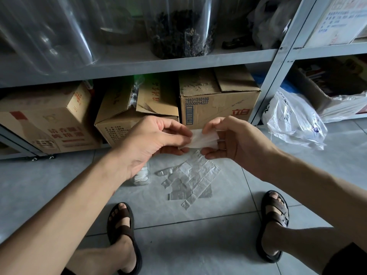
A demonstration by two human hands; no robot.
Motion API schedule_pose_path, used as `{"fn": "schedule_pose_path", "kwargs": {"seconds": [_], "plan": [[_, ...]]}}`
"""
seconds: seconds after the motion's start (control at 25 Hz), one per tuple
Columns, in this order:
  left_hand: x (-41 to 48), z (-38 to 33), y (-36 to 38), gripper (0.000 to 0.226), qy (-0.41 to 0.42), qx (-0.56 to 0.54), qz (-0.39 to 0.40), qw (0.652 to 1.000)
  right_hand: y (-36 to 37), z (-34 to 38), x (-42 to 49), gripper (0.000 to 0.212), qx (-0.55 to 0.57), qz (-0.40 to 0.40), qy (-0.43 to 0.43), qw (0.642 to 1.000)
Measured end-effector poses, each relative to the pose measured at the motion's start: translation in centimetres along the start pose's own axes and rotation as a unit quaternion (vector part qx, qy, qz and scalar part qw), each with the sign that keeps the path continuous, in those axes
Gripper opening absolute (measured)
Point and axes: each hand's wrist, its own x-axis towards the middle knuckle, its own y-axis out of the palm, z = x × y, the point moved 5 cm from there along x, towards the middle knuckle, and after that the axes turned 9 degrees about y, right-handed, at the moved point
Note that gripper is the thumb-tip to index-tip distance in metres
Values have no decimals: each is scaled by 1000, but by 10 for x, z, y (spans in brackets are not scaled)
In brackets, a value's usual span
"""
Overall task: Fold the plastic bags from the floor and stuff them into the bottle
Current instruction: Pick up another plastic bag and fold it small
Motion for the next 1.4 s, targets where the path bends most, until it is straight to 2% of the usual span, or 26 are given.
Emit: {"fn": "schedule_pose_path", "kwargs": {"seconds": [0.12,0.32,0.6,0.72,0.84,1.04,1.2,1.4], "plan": [[-1,0,3,19,3,25,8,1000,5,-3,-1,21,-41,31,10,999],[0,-1,0,17,21,46,-2,999,1,-5,-1,12,-67,21,-16,997],[1,-3,-7,14,39,46,-38,997,1,-3,-1,17,-42,10,-23,999],[0,-4,-5,10,44,59,-17,997,2,-3,-2,15,-66,-2,-32,997],[-1,-2,-1,15,45,67,3,997,4,-4,-2,15,-71,-1,-35,997],[2,-4,-9,18,52,71,-17,996,1,-1,-4,20,-51,-3,-36,998],[2,-5,-16,20,46,71,-25,996,-2,-2,-4,17,-44,-11,-25,999],[2,-8,-20,25,64,145,-16,987,-11,1,-5,23,-106,-64,-22,992]]}}
